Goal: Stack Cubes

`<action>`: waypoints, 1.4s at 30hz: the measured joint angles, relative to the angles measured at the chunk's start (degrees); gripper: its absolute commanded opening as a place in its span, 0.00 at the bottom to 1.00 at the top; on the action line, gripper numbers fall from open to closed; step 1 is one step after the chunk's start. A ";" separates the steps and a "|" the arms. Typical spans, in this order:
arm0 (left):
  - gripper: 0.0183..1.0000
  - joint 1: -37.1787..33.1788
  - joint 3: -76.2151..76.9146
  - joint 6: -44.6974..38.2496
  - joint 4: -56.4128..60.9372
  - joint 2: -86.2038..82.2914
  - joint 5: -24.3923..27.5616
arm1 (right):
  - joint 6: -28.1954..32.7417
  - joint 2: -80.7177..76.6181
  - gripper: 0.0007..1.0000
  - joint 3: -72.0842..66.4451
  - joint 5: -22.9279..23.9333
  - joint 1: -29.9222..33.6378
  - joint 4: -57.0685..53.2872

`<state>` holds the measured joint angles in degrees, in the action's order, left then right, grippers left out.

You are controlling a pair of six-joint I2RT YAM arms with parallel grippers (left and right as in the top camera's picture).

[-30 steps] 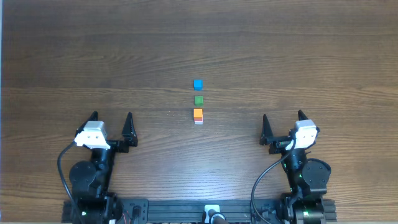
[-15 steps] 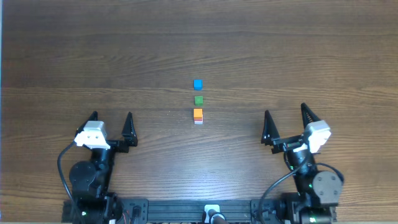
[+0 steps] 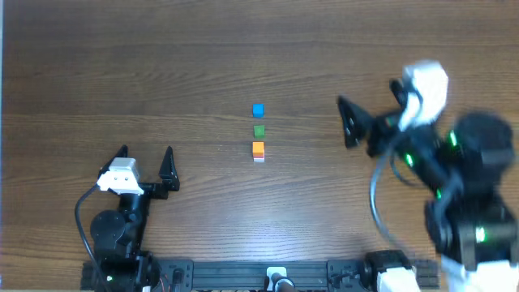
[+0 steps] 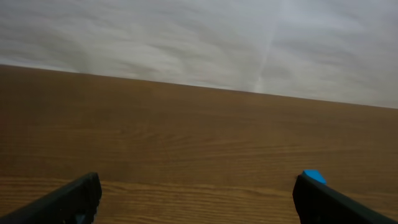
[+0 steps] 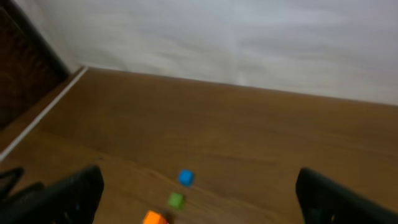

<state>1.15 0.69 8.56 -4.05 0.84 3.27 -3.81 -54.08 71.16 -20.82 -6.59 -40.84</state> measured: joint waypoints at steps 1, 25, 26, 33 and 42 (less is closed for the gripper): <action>1.00 0.00 0.00 0.00 0.00 0.00 0.00 | 0.02 -2.97 0.99 2.08 0.09 -1.31 -1.01; 1.00 0.00 0.00 0.00 0.00 0.00 0.00 | -13.05 -54.45 0.99 12.00 11.02 -22.82 -5.27; 1.00 0.00 0.00 0.00 0.00 0.00 0.00 | -13.22 -54.73 0.99 12.00 11.19 -22.97 -5.27; 1.00 0.00 0.00 0.00 0.00 0.00 0.00 | -14.23 -58.42 0.99 15.37 13.40 -25.77 -8.50; 1.00 0.00 0.00 0.00 0.00 0.00 0.00 | -18.97 -67.93 0.99 24.00 17.46 -28.72 -14.14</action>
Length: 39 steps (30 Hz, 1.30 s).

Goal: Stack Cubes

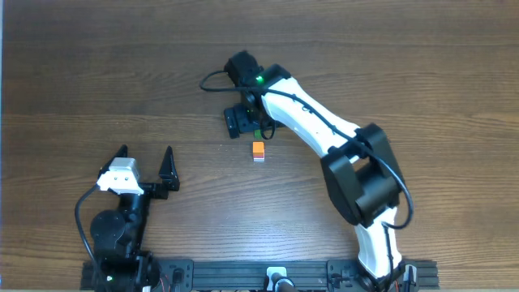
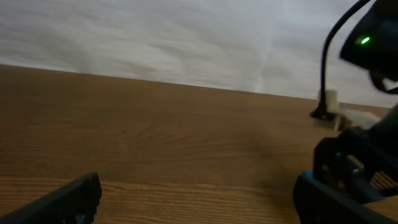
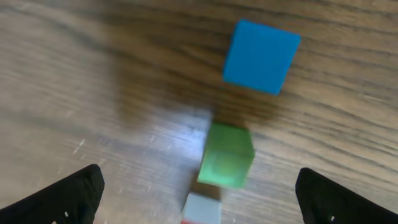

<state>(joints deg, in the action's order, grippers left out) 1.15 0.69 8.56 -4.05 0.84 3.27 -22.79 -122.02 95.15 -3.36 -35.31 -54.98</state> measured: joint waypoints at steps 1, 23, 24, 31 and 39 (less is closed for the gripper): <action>1.00 0.00 0.00 0.00 0.00 0.00 0.00 | -1.01 -0.42 0.99 0.07 0.68 0.00 -0.13; 1.00 0.00 0.00 0.00 0.00 0.00 0.00 | -9.51 -3.63 0.89 0.33 5.44 0.00 -0.48; 1.00 0.00 0.00 0.00 0.00 0.00 0.00 | -9.53 -3.63 0.89 0.33 5.42 0.00 -0.39; 1.00 0.00 0.00 0.00 0.00 0.00 0.00 | -9.42 -3.65 0.78 0.33 5.01 0.00 -0.33; 1.00 0.00 0.00 0.00 0.00 0.00 0.00 | -9.38 -3.65 0.74 0.33 4.76 -0.07 -0.33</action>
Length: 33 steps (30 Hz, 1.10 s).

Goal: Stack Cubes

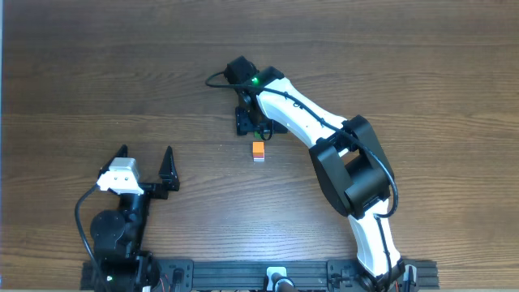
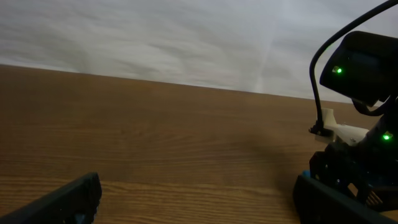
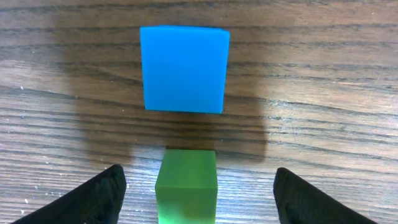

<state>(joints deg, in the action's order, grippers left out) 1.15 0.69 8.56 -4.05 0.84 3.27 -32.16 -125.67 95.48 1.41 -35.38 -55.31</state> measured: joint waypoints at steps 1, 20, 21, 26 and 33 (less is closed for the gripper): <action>1.00 0.00 0.00 0.00 0.00 0.00 0.00 | 0.02 0.00 0.73 0.00 -0.04 -0.04 0.00; 1.00 0.00 0.00 0.00 0.00 0.00 0.00 | 0.66 -0.22 0.49 0.00 -1.51 -0.33 0.22; 1.00 0.00 0.00 0.00 0.00 0.00 0.00 | 0.72 -0.22 0.47 0.00 -1.51 -0.33 0.22; 1.00 0.00 0.00 0.00 0.00 0.00 0.00 | 0.68 -0.24 0.43 0.00 -1.70 -0.37 0.22; 1.00 0.00 0.00 0.00 0.00 0.00 0.00 | 0.76 -0.48 0.36 0.00 -1.70 -0.50 0.22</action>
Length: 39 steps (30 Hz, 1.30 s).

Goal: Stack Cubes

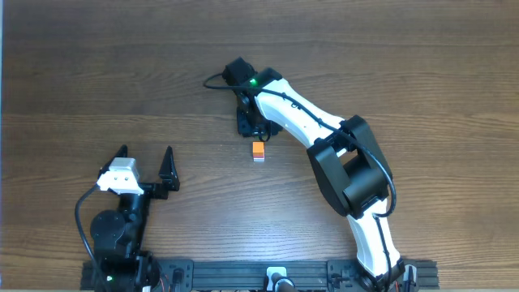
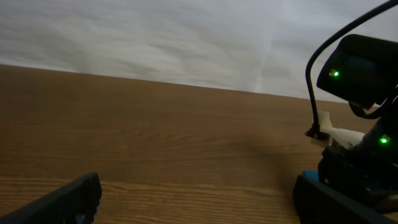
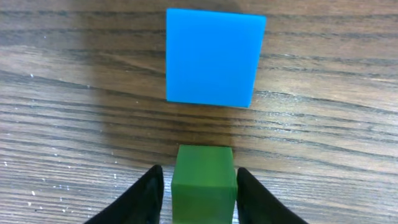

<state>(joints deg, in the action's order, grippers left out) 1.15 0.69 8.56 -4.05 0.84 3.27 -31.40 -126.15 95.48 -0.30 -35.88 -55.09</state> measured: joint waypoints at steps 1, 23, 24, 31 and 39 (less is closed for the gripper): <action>1.00 0.00 0.00 0.00 0.00 0.00 0.00 | -0.04 -0.04 0.35 0.00 0.00 0.00 0.02; 1.00 0.00 0.00 0.00 0.00 0.00 0.00 | -0.09 -0.48 0.01 0.15 0.00 -0.02 -0.22; 1.00 0.00 0.00 0.00 0.00 0.00 0.00 | -0.07 -0.48 0.01 0.15 -0.02 -0.02 -0.35; 1.00 0.00 0.00 0.00 0.00 0.00 0.00 | -0.07 -0.59 0.01 1.64 -0.20 0.00 -3.39; 1.00 0.00 0.00 0.00 0.00 0.00 0.00 | 0.11 -0.61 0.01 9.70 -0.22 0.00 -9.53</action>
<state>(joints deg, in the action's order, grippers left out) 1.15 0.69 8.56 -4.05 0.84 3.27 -31.29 -126.76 105.19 -0.51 -35.88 -64.62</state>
